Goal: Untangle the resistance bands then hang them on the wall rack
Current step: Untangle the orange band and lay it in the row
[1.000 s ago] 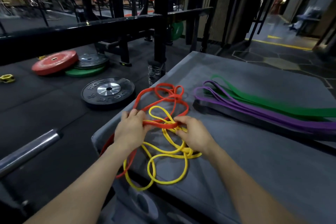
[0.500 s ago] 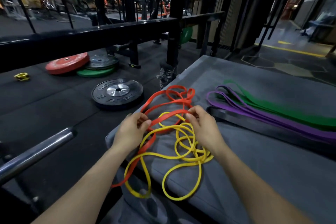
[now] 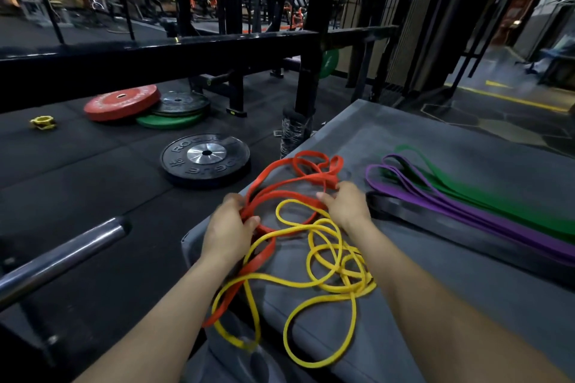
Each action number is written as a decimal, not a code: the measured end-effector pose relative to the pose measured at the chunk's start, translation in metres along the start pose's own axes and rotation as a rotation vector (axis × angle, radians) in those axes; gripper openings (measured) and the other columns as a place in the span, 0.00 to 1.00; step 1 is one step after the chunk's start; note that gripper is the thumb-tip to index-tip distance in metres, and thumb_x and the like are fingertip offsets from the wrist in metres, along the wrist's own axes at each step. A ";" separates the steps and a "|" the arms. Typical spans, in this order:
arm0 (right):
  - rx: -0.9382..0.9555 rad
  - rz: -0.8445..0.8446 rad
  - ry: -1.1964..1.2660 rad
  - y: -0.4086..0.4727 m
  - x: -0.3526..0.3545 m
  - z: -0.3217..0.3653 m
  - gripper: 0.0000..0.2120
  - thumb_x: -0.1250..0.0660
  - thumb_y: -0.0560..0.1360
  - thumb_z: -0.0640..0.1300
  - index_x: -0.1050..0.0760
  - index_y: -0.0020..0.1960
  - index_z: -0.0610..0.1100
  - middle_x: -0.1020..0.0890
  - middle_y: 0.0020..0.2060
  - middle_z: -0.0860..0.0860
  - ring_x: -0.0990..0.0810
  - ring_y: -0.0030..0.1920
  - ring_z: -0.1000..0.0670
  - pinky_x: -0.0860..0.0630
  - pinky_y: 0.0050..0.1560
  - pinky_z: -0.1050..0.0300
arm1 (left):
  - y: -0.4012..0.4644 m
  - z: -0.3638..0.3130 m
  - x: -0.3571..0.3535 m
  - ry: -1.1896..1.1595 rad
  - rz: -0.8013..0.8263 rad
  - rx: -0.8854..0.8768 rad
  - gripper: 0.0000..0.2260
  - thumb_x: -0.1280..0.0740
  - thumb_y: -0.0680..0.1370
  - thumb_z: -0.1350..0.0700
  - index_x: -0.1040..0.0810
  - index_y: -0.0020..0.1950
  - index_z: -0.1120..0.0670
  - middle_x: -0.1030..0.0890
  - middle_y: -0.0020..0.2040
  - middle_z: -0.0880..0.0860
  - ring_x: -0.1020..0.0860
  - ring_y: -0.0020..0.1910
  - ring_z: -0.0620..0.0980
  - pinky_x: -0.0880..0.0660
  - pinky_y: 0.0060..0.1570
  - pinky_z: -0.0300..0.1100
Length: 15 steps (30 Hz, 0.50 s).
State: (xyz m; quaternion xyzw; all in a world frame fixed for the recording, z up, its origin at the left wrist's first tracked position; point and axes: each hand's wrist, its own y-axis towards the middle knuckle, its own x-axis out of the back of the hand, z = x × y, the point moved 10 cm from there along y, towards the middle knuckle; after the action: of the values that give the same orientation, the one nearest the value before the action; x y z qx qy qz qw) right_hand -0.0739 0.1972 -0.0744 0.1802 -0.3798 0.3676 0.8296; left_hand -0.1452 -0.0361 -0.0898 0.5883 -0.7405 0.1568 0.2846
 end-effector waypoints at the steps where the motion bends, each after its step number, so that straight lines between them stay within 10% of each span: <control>1: -0.019 -0.003 0.042 0.001 -0.001 0.000 0.19 0.33 0.74 0.50 0.26 0.57 0.37 0.19 0.52 0.41 0.22 0.56 0.40 0.26 0.57 0.49 | 0.000 -0.001 0.000 0.000 -0.004 0.001 0.17 0.32 0.75 0.60 0.29 0.63 0.59 0.22 0.60 0.56 0.25 0.60 0.56 0.31 0.57 0.42; 6: -0.069 0.028 0.047 0.009 -0.012 0.010 0.12 0.30 0.72 0.48 0.27 0.37 0.41 0.22 0.38 0.45 0.22 0.44 0.43 0.30 0.43 0.56 | -0.001 -0.008 -0.011 -0.002 0.040 0.027 0.15 0.33 0.75 0.59 0.26 0.61 0.59 0.20 0.57 0.56 0.24 0.59 0.56 0.29 0.57 0.43; 15: 0.215 0.093 0.152 -0.018 -0.007 0.049 0.07 0.33 0.74 0.43 0.17 0.48 0.44 0.18 0.41 0.52 0.23 0.44 0.55 0.30 0.47 0.62 | -0.001 0.000 -0.019 0.181 0.121 0.198 0.07 0.34 0.73 0.52 0.28 0.39 0.54 0.21 0.45 0.55 0.23 0.47 0.58 0.30 0.42 0.43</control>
State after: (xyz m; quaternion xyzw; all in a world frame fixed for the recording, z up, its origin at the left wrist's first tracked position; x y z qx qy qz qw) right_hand -0.0877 0.1539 -0.0483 0.2218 -0.2825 0.4569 0.8138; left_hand -0.1409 -0.0213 -0.1012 0.5514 -0.7266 0.2985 0.2808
